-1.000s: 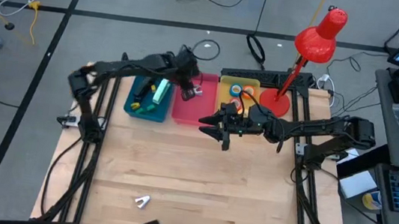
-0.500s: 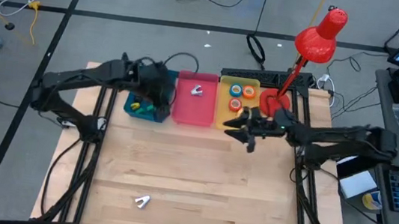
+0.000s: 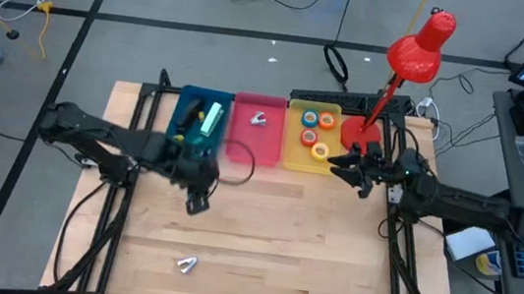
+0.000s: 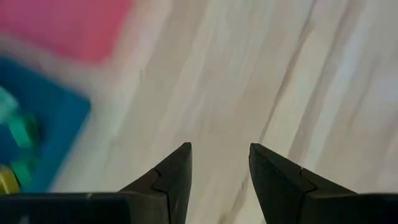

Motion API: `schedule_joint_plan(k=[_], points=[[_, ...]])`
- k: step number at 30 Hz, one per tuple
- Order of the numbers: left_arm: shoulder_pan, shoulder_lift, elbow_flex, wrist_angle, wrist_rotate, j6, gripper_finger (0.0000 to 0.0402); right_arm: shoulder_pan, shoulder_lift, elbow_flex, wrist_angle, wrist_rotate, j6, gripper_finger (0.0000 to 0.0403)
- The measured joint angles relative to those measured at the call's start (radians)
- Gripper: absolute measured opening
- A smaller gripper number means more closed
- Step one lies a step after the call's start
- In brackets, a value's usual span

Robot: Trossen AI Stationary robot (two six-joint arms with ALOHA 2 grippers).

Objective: Pick and place Stapler, Stapler remover, tape
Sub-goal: Put the purple staple remover into the red bin

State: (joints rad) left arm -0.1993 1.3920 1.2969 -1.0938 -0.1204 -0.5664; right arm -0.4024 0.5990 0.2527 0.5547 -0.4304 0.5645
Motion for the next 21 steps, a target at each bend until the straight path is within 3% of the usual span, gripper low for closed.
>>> schedule_joint_plan(k=[7,13,21], points=[[-0.126,0.002,-0.189,0.151,0.109,-0.160,0.0161,-0.132,-0.129,-0.001,-0.224,-0.123,0.045,0.0169],[-0.202,0.001,-0.324,0.308,0.204,-0.285,0.0161,-0.174,-0.157,-0.001,-0.230,-0.177,0.079,0.0170],[-0.296,0.001,-0.425,0.476,0.245,-0.435,0.0161,-0.174,-0.158,-0.001,-0.231,-0.176,0.074,0.0171]])
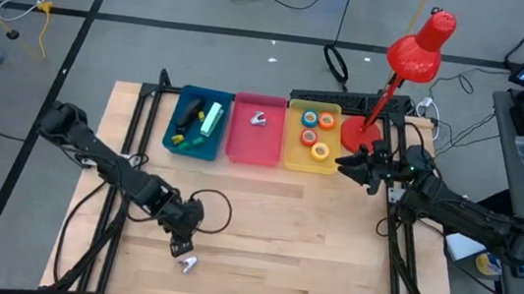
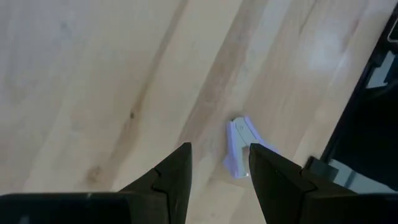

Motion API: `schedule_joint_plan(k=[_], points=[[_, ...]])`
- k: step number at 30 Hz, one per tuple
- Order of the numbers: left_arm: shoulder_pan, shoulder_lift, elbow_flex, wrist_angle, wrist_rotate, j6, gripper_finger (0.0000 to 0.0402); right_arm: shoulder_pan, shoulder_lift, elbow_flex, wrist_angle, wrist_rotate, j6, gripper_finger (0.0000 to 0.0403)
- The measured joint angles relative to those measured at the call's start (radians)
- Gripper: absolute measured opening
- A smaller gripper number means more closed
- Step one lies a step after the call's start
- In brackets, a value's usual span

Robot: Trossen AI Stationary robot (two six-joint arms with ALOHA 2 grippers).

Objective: Pick and place Stapler, Stapler remover, tape
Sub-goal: Put the purple staple remover into the red bin

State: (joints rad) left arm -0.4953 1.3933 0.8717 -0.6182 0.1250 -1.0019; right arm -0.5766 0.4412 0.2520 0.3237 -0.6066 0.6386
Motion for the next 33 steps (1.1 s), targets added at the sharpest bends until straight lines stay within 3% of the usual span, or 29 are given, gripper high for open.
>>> schedule_joint_plan(k=[6,10,18,33], points=[[-0.050,0.034,-0.016,0.046,0.013,-0.029,0.0161,0.000,0.000,0.000,0.000,0.001,-0.003,0.0171],[-0.082,0.109,-0.015,0.134,0.066,-0.013,0.0161,0.000,0.000,0.000,0.000,0.002,-0.003,0.0172],[-0.120,0.224,-0.016,0.147,0.090,-0.076,0.0161,0.000,0.000,0.000,0.000,0.002,-0.003,0.0171],[-0.129,0.225,-0.016,0.129,0.006,-0.066,0.0161,0.000,0.000,0.000,0.000,0.002,-0.003,0.0171]])
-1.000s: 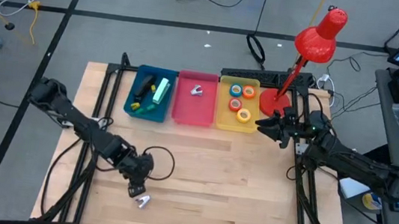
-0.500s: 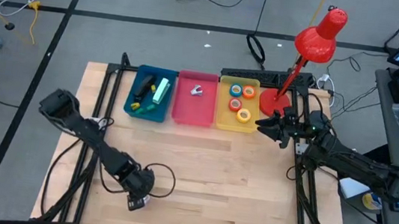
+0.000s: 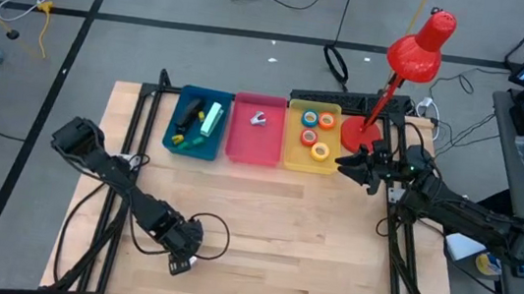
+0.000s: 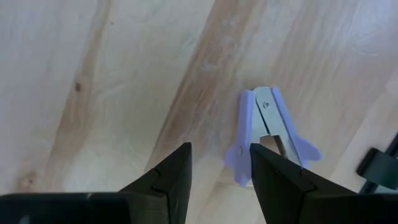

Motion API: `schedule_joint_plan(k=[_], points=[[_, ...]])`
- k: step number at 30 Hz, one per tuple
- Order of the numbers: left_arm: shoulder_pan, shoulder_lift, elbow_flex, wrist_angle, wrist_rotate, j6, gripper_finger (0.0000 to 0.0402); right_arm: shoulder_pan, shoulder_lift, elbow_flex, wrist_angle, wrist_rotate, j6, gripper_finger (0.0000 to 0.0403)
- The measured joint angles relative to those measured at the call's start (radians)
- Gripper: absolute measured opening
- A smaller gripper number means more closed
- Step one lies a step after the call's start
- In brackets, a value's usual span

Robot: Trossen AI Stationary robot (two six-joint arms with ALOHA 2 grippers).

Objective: Pick and place Stapler, Stapler remover, tape
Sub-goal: Put the purple staple remover into the red bin

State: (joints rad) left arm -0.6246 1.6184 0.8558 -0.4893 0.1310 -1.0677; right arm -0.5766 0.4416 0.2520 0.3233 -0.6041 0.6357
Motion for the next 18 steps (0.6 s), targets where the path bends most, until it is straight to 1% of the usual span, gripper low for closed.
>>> schedule_joint_plan(k=[4,13,16,18], points=[[0.000,0.000,0.000,0.000,-0.001,0.020,0.0143,0.000,0.000,0.000,0.000,0.000,-0.008,0.0172],[0.000,-0.001,0.000,0.004,-0.001,0.065,0.0060,0.000,0.000,0.000,0.000,0.000,-0.021,0.0171],[0.001,-0.002,-0.007,0.028,0.002,0.066,0.0021,0.000,0.000,0.000,0.000,0.000,-0.026,0.0172],[0.002,-0.003,-0.012,0.041,0.002,0.055,0.0007,0.000,0.000,0.000,0.000,0.000,-0.027,0.0171]])
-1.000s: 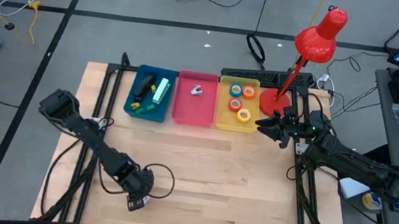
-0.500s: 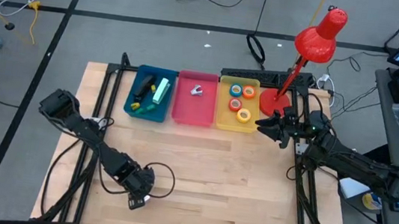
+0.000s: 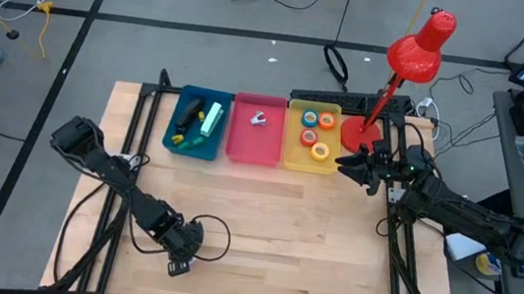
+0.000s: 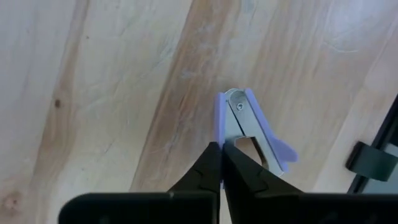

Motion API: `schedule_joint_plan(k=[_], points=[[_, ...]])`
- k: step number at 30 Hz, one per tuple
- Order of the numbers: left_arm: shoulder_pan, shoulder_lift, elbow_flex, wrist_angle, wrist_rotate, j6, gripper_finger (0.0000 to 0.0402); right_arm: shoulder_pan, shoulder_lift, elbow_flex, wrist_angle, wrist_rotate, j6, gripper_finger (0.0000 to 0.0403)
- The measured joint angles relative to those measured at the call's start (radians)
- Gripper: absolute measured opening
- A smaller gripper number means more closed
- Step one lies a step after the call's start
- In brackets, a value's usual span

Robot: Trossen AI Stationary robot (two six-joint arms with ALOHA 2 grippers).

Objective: Pick and place Stapler, Stapler remover, tape
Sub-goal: Put the purple staple remover into the red bin

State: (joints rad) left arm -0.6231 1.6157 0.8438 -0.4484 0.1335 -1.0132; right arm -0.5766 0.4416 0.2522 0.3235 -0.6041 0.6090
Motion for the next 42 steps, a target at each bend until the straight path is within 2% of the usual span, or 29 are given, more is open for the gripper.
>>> schedule_joint_plan(k=[7,17,20,23,27,30,32,36,42], points=[[0.036,-0.006,-0.003,-0.004,0.028,-0.016,0.0004,0.000,0.000,0.000,0.000,0.000,0.000,0.0171],[0.130,-0.063,-0.006,-0.026,0.039,0.050,0.0002,0.000,0.000,0.000,0.002,0.000,0.006,0.0172],[0.174,-0.122,-0.002,-0.021,0.015,0.075,0.0002,0.000,0.000,0.000,0.004,0.000,0.007,0.0171],[0.236,-0.195,-0.002,0.003,-0.064,0.127,0.0001,0.000,0.000,0.000,0.005,0.000,0.007,0.0172],[0.353,-0.283,-0.002,0.097,-0.161,0.232,0.0001,0.000,0.000,0.000,0.007,0.000,0.008,0.0171],[0.458,-0.313,-0.001,0.182,-0.193,0.313,0.0001,0.000,0.000,0.000,0.007,0.000,0.008,0.0171],[0.527,-0.310,0.014,0.178,-0.196,0.382,0.0001,0.000,0.000,0.000,0.007,0.000,0.008,0.0171],[0.650,-0.251,0.095,0.121,-0.177,0.563,0.0001,0.000,0.000,0.000,0.008,0.000,0.025,0.0172],[0.814,-0.092,0.326,-0.070,-0.201,0.880,0.0000,0.000,0.000,0.000,0.007,0.000,0.045,0.0172]])
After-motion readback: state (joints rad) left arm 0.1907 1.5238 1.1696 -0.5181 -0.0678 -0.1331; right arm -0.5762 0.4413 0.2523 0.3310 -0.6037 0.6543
